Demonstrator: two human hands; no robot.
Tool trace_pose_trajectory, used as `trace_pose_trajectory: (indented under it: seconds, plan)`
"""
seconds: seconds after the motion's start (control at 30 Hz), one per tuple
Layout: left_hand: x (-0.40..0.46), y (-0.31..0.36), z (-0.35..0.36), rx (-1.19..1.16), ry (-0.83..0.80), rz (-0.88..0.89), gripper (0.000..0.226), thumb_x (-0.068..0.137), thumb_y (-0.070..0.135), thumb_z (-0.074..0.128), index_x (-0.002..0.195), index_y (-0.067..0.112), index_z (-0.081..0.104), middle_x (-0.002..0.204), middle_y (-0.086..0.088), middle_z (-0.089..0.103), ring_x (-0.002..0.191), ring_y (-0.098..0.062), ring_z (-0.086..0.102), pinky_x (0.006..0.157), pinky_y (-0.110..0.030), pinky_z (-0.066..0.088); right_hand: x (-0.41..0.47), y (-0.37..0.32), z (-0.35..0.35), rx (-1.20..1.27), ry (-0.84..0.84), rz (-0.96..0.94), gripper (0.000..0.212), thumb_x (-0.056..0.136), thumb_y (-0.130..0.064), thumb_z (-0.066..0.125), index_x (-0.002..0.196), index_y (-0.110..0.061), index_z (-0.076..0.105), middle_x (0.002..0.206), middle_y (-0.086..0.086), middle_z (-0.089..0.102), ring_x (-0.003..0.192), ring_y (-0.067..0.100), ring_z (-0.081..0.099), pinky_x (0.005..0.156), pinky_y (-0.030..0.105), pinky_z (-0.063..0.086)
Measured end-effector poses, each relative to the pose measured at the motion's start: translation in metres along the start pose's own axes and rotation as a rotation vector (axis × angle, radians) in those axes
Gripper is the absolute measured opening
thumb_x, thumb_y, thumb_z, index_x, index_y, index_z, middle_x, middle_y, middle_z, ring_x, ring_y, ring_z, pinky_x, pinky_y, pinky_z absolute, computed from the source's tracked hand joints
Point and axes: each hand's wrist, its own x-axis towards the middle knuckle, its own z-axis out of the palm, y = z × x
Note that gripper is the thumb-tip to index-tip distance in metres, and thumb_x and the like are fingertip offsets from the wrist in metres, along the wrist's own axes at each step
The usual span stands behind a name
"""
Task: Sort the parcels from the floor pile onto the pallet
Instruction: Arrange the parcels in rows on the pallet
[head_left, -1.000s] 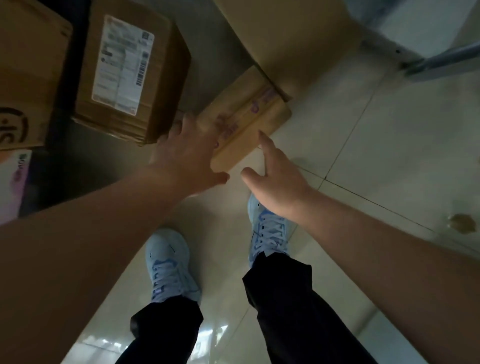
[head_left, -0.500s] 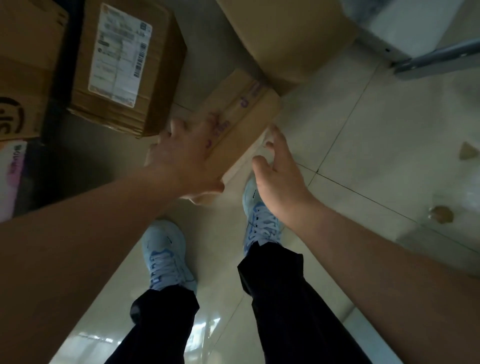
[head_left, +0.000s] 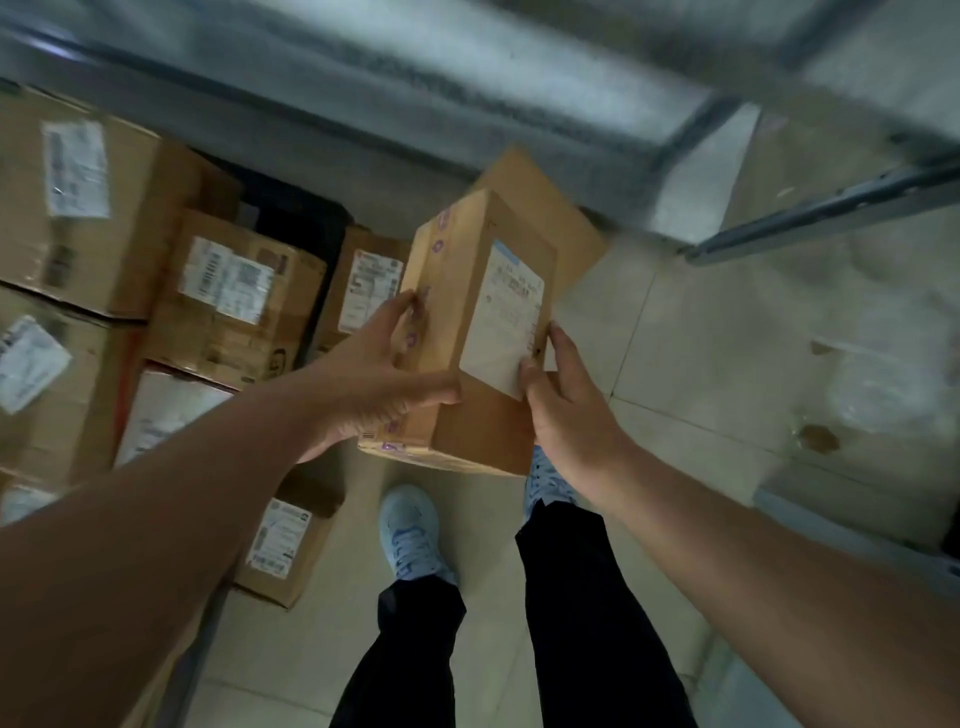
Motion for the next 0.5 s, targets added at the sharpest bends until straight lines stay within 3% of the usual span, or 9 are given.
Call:
trace_pose_trajectory:
  seconds: [0.07,0.2,0.3,0.37,0.43,0.5]
  plan:
    - [-0.035,0.019,-0.006,0.003,-0.006,0.039,0.118,0.066,0.039,0.092,0.151,0.065,0.014,0.109,0.022,0.048,0.074,0.012,0.067,0.046,-0.009,0.048,-0.031,-0.032,-0.003,0.103,0.0,-0.058,0.076,0.101,-0.054,0.048,0.165,-0.041,0.011,0.149,-0.001,0.059,0.131,0.014,0.061,0.114,0.045,0.047]
    - [-0.118,0.062,-0.021,0.034,0.003,0.158,0.13,0.054,0.047,0.091,0.151,0.066,0.006,0.111,0.027,0.046,0.09,-0.005,0.067,0.056,-0.014,0.053,-0.099,-0.097,-0.011,0.164,-0.017,-0.174,0.077,0.106,-0.047,0.056,0.163,-0.05,0.005,0.149,-0.007,0.058,0.125,0.007,0.063,0.111,0.04,0.051]
    - [-0.189,0.09,-0.03,0.032,0.045,0.255,0.135,0.05,0.052,0.091,0.154,0.061,0.005,0.119,0.023,0.052,0.095,-0.002,0.062,0.062,-0.014,0.051,-0.156,-0.152,-0.016,0.149,0.028,-0.316,0.073,0.104,-0.042,0.061,0.16,-0.052,0.016,0.131,-0.018,0.065,0.111,-0.007,0.065,0.091,0.018,0.057]
    - [-0.236,0.106,-0.036,-0.015,0.076,0.332,0.135,0.052,0.052,0.097,0.156,0.056,0.012,0.122,0.015,0.058,0.09,-0.007,0.071,0.056,-0.012,0.053,-0.195,-0.191,-0.02,0.148,0.052,-0.411,0.066,0.102,-0.039,0.066,0.154,-0.054,0.027,0.121,-0.022,0.069,0.109,-0.003,0.068,0.089,0.021,0.059]
    - [-0.287,0.12,-0.043,-0.037,0.101,0.406,0.131,0.054,0.052,0.096,0.156,0.055,0.015,0.124,0.009,0.062,0.092,-0.003,0.073,0.06,-0.016,0.058,-0.239,-0.23,-0.024,0.119,0.046,-0.484,0.067,0.099,-0.043,0.07,0.149,-0.059,0.028,0.121,-0.019,0.069,0.111,0.004,0.069,0.092,0.032,0.06]
    - [-0.34,0.135,-0.049,0.037,0.145,0.472,0.129,0.055,0.057,0.095,0.157,0.053,0.016,0.134,0.002,0.058,0.111,-0.015,0.069,0.086,-0.037,0.062,-0.287,-0.262,-0.027,0.062,0.042,-0.554,0.074,0.094,-0.053,0.072,0.149,-0.063,0.024,0.137,-0.009,0.059,0.123,0.014,0.064,0.102,0.048,0.056]
